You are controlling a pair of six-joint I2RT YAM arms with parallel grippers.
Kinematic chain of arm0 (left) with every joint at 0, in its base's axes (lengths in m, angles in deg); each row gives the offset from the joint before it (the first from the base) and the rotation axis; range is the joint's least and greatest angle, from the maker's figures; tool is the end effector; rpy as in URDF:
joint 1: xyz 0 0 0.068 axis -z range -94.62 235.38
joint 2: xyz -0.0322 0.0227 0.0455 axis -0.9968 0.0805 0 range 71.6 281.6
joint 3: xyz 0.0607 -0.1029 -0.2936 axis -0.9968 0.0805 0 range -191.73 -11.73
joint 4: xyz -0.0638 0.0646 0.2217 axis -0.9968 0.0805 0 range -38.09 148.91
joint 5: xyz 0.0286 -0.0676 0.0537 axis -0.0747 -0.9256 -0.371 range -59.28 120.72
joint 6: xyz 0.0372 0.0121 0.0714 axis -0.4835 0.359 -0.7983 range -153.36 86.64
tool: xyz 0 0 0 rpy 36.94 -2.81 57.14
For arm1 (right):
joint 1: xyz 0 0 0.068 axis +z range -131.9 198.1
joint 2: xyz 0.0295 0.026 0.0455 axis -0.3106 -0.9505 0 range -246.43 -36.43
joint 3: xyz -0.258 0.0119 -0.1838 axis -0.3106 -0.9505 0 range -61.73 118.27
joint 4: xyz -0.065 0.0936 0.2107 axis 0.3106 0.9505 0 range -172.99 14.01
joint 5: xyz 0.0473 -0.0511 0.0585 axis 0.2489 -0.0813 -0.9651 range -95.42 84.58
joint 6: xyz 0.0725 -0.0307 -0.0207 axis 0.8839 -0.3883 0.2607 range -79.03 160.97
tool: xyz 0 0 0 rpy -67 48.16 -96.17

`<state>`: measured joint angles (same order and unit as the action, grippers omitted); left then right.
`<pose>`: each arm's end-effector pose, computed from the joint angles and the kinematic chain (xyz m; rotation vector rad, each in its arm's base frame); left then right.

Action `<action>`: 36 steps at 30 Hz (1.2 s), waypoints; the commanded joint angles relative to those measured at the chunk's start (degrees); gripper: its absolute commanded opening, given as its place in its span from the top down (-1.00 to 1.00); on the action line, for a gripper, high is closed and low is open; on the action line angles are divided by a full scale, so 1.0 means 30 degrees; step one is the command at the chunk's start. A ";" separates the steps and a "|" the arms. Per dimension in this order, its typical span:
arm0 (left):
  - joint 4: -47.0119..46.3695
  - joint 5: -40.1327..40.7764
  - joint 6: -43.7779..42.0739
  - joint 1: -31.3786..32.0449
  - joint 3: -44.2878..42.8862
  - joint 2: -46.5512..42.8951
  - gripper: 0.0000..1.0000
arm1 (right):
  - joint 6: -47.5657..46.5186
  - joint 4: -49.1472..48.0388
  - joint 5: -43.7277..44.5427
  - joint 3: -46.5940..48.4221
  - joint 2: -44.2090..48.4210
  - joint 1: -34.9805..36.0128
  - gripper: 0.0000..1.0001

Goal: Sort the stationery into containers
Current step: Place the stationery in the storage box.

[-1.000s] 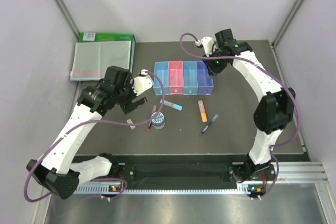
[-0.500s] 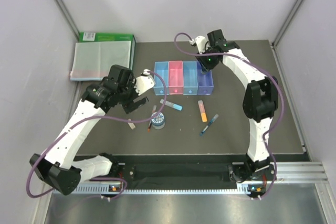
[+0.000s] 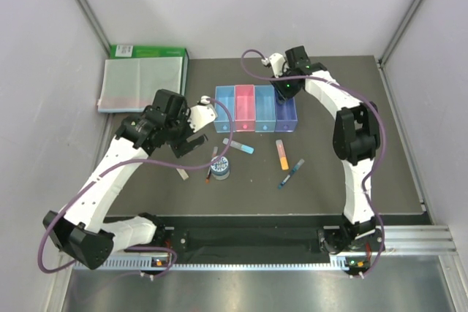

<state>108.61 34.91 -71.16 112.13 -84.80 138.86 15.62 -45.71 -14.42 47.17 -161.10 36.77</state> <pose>0.1861 -0.0881 0.3689 1.2885 2.1000 0.1740 0.4814 0.1743 0.2507 -0.9920 2.2798 0.1468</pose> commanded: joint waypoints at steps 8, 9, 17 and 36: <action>-0.0270 0.0070 0.0091 0.0080 -0.0631 0.0225 -0.98 | 0.0245 -0.1497 0.0273 0.0145 -0.0311 -0.0366 0.48; -0.0299 0.0070 0.0091 0.0080 -0.0631 0.0225 -0.98 | 0.0274 -0.1527 0.0273 0.0145 -0.0312 -0.0366 0.47; -0.0387 0.0011 0.0061 0.0051 -0.0602 0.0283 -0.98 | 0.0332 -0.1528 0.0332 0.0116 -0.0283 -0.0366 0.38; -0.0592 -0.0370 0.0120 0.0051 -0.0309 -0.0038 -0.98 | 0.0771 -0.1235 0.0420 0.0670 0.0712 -0.0337 0.04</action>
<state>108.55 34.69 -70.99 112.13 -84.80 139.63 16.81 -47.90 -13.15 47.02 -162.34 35.92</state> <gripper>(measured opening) 0.987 0.469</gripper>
